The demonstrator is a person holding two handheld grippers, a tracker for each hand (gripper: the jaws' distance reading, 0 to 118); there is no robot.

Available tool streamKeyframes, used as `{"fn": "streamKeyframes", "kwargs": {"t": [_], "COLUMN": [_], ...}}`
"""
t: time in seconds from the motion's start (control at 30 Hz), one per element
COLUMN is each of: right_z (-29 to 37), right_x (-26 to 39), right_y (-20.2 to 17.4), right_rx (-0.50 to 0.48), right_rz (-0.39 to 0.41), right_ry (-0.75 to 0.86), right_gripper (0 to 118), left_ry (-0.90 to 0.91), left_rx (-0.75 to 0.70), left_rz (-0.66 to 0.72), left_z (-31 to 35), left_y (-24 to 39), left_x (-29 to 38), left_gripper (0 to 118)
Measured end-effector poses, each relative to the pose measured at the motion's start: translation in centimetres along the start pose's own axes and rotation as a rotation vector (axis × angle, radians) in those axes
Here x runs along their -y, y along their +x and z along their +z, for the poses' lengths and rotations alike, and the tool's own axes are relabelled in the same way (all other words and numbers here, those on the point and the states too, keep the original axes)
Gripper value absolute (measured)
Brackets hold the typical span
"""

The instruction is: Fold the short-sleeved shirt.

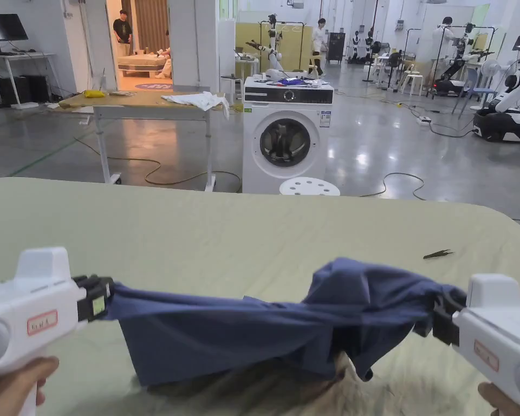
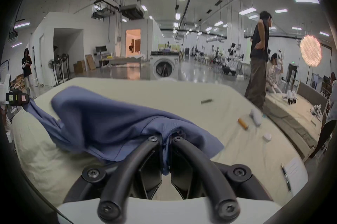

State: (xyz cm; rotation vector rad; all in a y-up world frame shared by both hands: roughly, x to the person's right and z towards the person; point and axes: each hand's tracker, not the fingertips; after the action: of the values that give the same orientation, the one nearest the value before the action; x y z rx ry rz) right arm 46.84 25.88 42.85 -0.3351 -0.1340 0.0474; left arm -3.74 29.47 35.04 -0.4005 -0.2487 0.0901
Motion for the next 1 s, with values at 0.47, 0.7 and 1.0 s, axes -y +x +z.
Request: {"fn": "streamKeyframes", "kwargs": {"t": [0.47,0.7,1.0], "right_z": [-2.7,-4.9,-6.3], "right_x": [-16.1,-23.0,-31.8], "right_y": [-1.5,-2.9,-3.8], "right_rx": [0.034,0.062,0.099], "right_rz": [0.059,0.103,0.109], "right_ry": [0.187,0.255,0.333], "right_gripper": [4,4,4], "left_ry": [0.218,0.236,0.320], "left_rx": [-0.079,-0.127,-0.179], "left_rz": [-0.141,-0.123,-0.168], "left_z": [-1.9,-4.1,-4.7], "left_y": [1.7,1.4,1.7], "left_x": [-15.9,-21.5,-28.0], "left_gripper": [0,0,0]}}
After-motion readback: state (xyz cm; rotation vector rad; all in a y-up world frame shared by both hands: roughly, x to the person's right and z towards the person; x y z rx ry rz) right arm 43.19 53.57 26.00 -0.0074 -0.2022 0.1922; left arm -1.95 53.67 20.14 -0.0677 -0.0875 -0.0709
